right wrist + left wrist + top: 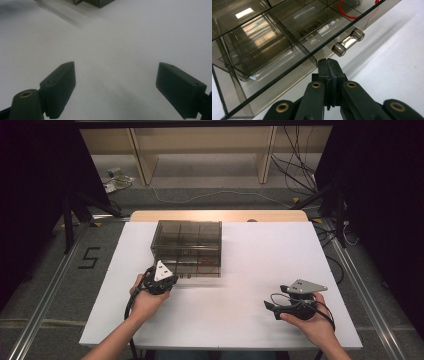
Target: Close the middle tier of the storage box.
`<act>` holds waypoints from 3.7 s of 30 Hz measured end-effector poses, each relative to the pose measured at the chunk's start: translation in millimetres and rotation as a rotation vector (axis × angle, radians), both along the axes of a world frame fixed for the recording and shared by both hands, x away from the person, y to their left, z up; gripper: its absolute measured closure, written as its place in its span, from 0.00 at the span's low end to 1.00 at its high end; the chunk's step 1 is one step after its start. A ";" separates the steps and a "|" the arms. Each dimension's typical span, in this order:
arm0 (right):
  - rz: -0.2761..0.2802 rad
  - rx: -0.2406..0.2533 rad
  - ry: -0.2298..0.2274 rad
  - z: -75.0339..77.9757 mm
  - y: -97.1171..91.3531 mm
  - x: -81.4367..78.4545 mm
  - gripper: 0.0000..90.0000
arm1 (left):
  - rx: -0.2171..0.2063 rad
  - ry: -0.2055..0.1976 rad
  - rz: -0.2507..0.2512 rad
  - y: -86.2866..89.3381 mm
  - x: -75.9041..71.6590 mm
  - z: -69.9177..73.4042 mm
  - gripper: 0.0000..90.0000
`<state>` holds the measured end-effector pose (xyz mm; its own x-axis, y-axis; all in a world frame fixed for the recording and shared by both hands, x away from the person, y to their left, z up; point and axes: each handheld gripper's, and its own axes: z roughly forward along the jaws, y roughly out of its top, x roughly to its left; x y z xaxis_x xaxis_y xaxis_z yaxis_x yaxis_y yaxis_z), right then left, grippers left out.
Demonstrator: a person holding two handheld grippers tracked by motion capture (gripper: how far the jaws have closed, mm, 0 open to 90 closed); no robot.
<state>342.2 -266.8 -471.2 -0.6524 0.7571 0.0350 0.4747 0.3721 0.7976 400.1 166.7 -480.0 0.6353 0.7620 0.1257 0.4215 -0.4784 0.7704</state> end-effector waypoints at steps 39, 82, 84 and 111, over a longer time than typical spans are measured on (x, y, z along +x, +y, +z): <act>-0.001 0.002 0.006 -1.0 0.7 1.4 0.19 | -0.026 -0.001 0.023 2.7 10.6 4.3 1.00; 0.000 0.004 0.005 -1.1 0.6 1.7 0.19 | -0.027 -0.007 0.030 1.5 17.2 6.2 1.00; 0.001 0.004 0.006 -1.1 0.8 1.8 0.19 | -0.028 -0.006 0.032 2.0 17.5 6.4 1.00; 0.001 0.006 0.007 -1.5 0.9 2.3 0.19 | -0.033 -0.012 0.038 2.6 22.1 8.6 1.00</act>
